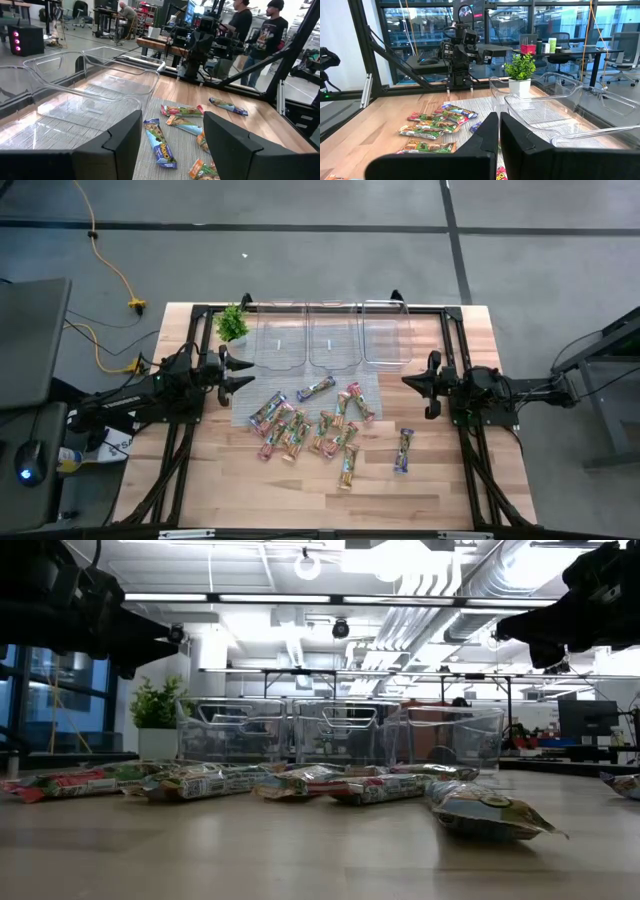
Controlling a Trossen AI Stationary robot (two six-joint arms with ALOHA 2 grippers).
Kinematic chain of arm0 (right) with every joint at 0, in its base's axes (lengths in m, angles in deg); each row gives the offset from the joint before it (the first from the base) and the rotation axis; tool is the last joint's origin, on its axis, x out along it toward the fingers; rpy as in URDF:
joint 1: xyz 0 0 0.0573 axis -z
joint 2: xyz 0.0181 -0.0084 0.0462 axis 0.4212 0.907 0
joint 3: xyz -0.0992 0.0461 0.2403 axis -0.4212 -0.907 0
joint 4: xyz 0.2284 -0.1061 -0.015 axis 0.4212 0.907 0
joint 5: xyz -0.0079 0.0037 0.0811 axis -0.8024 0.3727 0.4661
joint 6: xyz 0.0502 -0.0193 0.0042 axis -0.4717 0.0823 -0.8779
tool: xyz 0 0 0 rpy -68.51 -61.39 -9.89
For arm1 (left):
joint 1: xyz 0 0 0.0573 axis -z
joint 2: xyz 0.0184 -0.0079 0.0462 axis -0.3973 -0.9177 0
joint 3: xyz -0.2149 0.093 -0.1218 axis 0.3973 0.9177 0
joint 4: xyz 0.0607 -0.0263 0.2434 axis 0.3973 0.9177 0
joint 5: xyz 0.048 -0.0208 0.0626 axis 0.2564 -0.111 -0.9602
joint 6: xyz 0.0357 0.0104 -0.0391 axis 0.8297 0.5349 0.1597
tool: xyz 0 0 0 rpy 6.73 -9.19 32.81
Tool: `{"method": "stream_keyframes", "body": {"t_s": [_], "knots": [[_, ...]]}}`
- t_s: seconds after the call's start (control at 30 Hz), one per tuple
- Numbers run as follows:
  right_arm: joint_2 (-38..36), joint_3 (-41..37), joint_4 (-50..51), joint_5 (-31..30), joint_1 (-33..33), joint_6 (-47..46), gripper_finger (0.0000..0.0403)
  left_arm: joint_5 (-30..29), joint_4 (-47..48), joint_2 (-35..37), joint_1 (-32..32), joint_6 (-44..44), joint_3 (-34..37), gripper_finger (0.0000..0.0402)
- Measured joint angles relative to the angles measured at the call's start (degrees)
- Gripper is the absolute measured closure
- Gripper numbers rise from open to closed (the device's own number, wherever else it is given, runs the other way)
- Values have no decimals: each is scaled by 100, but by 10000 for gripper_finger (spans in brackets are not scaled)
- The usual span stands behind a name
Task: Pick and place Granola Bars by type
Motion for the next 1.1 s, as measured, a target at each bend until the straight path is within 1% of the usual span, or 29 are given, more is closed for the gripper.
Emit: {"method": "stream_keyframes", "body": {"t_s": [0.43,0.53,0.67,0.8,1.0,1.1], "knots": [[-1,-2,0,-2,2,0,403,17,-126,2,0,-23,7,197],[-1,-1,-1,-2,1,0,403,13,-227,2,0,-148,7,197],[0,-2,-1,0,2,0,403,-249,-255,2,0,-406,-21,197],[-2,-2,-1,-2,-1,0,403,-97,-247,2,0,-369,-187,197],[-2,-2,1,-2,2,0,403,-87,-238,2,0,-455,-648,197],[-2,-1,-2,-2,1,0,403,-104,-200,2,0,-699,-810,197]]}}
